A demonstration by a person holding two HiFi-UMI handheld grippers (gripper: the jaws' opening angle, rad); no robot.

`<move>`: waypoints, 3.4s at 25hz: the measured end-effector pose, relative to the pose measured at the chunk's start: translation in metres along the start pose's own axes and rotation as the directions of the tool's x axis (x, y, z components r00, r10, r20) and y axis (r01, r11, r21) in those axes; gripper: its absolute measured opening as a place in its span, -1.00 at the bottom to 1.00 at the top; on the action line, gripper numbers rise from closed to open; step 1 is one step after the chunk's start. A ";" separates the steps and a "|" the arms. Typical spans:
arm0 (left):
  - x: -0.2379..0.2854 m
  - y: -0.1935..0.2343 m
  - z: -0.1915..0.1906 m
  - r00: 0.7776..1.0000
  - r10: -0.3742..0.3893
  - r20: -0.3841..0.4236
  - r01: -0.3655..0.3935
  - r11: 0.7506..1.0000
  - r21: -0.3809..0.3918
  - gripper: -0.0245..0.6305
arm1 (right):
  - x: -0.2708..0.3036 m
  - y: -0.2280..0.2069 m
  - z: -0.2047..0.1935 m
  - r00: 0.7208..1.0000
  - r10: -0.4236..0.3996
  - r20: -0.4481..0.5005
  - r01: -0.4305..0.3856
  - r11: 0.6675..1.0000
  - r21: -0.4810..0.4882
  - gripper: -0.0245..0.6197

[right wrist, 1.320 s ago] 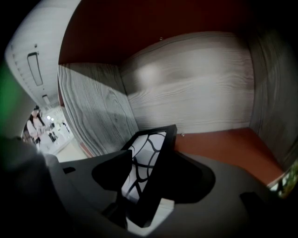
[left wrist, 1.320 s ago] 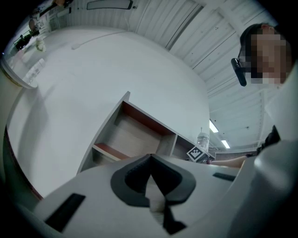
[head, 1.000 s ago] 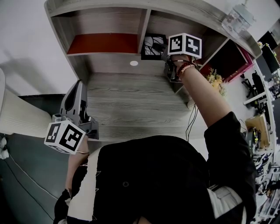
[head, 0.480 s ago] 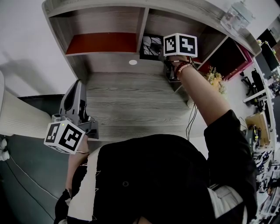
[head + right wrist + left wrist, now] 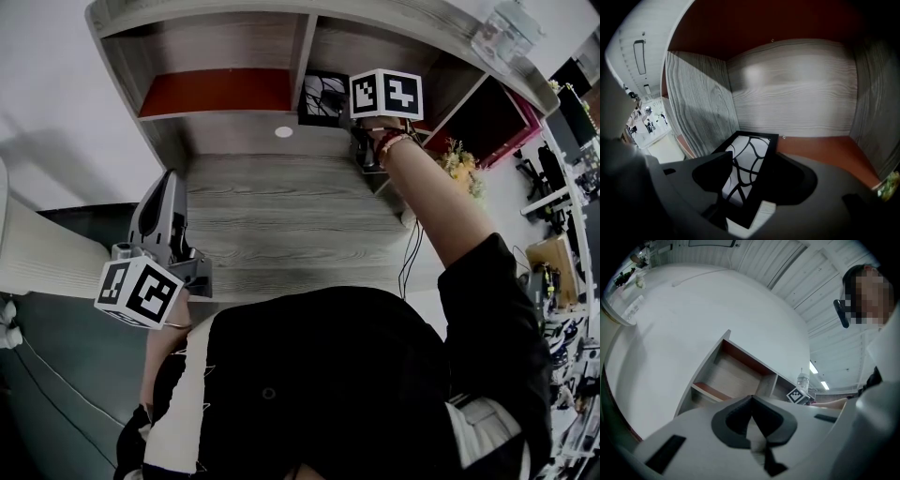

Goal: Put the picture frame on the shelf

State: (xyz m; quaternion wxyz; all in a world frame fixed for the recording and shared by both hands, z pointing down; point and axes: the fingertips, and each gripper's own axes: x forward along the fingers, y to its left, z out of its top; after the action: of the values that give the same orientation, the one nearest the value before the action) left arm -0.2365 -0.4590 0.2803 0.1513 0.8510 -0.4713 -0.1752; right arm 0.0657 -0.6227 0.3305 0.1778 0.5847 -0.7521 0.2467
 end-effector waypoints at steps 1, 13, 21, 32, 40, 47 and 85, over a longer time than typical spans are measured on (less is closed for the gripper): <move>0.000 0.000 0.000 1.000 -0.004 -0.006 0.004 1.000 0.003 -0.89 | 0.000 0.000 0.000 1.000 -0.001 0.002 0.001 1.000 0.001 -0.09; -0.003 0.008 0.003 0.995 -0.064 -0.076 0.067 0.997 0.030 -0.89 | -0.001 0.000 0.002 1.000 -0.007 0.030 0.007 1.000 -0.008 -0.09; -0.008 0.018 -0.008 0.993 -0.056 -0.108 0.058 0.998 0.013 -0.89 | -0.005 -0.002 0.004 0.998 0.006 0.067 -0.006 1.000 -0.004 -0.10; 0.015 -0.034 -0.021 0.987 -0.116 -0.108 0.120 0.992 0.035 -0.89 | -0.110 -0.009 0.030 0.870 0.058 0.490 -0.157 0.974 0.164 -0.74; 0.034 -0.110 -0.055 0.985 -0.142 -0.102 0.144 0.990 0.007 -0.89 | -0.164 0.000 -0.021 0.750 0.263 0.607 -0.503 0.823 0.265 -0.92; 0.032 -0.167 -0.093 0.983 -0.133 -0.129 0.139 0.990 0.032 -0.89 | -0.193 -0.007 -0.076 0.781 0.312 0.541 -0.441 0.889 0.124 -0.94; -0.070 -0.265 -0.167 0.993 0.078 -0.085 -0.073 0.995 0.062 -0.89 | -0.269 -0.021 -0.201 0.823 0.464 0.327 -0.417 0.885 -0.205 -0.92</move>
State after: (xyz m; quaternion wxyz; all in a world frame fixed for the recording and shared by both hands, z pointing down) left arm 0.0006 -0.2485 0.3286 0.1530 0.8435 -0.5011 -0.1181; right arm 0.1496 -0.2978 0.3481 0.0085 0.4180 -0.9004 0.1201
